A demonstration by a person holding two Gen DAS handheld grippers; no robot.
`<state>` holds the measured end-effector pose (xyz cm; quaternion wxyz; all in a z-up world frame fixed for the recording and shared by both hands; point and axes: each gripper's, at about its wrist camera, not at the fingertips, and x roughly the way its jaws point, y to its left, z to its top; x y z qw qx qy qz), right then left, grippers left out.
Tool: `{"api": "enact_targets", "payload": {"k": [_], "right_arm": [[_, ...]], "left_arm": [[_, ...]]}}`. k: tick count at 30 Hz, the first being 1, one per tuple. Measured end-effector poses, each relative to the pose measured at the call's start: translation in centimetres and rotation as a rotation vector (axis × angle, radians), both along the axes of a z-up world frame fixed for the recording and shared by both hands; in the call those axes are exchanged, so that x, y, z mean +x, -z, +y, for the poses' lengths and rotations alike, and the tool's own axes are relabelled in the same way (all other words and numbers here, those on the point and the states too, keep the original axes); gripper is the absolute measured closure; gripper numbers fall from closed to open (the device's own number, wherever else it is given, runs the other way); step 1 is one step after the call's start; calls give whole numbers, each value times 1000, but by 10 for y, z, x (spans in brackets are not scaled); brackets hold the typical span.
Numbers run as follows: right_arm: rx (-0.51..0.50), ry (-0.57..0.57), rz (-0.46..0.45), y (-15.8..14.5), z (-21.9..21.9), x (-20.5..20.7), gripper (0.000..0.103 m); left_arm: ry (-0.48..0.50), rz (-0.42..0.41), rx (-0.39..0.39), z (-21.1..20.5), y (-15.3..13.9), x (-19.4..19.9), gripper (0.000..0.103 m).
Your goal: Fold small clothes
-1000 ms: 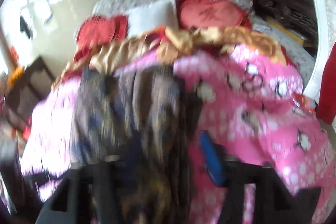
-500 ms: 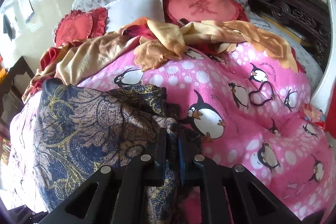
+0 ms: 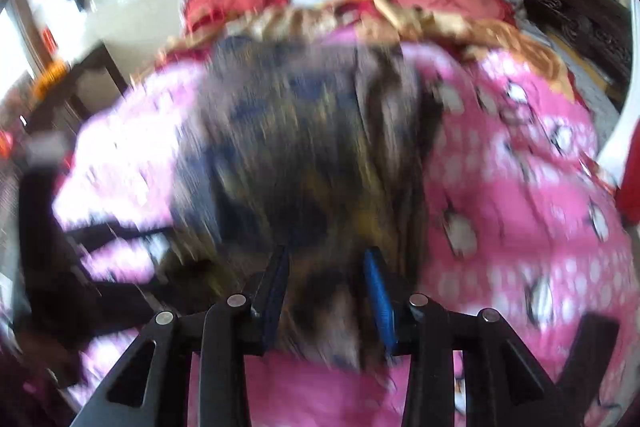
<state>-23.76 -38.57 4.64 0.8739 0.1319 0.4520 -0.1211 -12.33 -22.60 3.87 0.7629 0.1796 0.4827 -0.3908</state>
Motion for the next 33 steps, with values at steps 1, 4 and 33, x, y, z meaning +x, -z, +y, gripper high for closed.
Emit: {"api": "enact_targets", "payload": {"k": [1, 4, 33], "right_arm": [[-23, 14, 27, 11, 0, -3, 66], [-3, 49, 63, 36, -8, -12, 66], [367, 160, -263, 32, -106, 46, 17]], "left_arm": [[0, -1, 2, 0, 0, -1, 48], [1, 6, -1, 4, -3, -1, 48], [-108, 357, -306, 2, 7, 89, 21]]}}
